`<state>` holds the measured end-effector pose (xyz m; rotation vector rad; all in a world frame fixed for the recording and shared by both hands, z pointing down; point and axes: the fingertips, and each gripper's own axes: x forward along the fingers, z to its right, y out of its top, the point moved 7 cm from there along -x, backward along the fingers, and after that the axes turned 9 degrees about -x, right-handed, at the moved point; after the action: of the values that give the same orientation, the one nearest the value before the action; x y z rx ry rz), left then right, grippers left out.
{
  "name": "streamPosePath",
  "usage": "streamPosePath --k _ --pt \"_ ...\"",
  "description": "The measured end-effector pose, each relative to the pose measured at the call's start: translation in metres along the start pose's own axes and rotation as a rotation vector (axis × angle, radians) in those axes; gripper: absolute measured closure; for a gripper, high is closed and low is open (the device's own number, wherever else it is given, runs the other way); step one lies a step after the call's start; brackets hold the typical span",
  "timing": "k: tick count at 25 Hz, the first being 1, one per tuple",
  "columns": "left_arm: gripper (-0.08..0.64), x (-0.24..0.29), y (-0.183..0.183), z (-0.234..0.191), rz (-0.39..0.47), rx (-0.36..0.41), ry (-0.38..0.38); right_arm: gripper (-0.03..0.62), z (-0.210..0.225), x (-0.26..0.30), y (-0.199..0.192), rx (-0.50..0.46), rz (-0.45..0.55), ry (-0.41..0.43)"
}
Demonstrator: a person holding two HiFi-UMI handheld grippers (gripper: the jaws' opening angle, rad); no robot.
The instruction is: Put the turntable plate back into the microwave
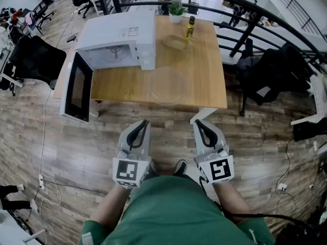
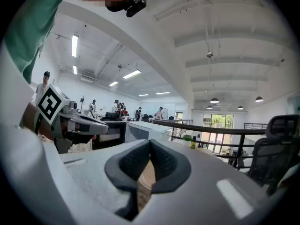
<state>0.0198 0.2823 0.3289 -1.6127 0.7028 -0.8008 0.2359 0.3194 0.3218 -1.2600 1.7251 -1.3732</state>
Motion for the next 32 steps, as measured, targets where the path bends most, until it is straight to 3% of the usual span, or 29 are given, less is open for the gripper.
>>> streamPosePath --k 10,15,23,29,32 --pt "0.532 -0.015 -0.003 -0.008 0.003 -0.017 0.006 0.589 -0.009 -0.008 -0.001 0.028 -0.028 -0.021" --pt "0.532 -0.019 -0.008 -0.018 -0.006 -0.049 -0.008 0.589 -0.013 -0.004 -0.002 0.133 -0.008 -0.043" --pt "0.531 -0.008 -0.029 -0.055 -0.066 -0.182 -0.085 0.589 -0.022 0.016 -0.023 0.214 -0.111 -0.093" --pt "0.474 0.019 -0.066 -0.084 -0.186 -0.352 -0.117 0.588 -0.016 0.034 -0.062 0.401 -0.208 -0.096" --pt "0.46 0.038 -0.079 -0.095 -0.235 -0.394 -0.099 0.512 0.0 0.049 -0.089 0.522 -0.265 -0.09"
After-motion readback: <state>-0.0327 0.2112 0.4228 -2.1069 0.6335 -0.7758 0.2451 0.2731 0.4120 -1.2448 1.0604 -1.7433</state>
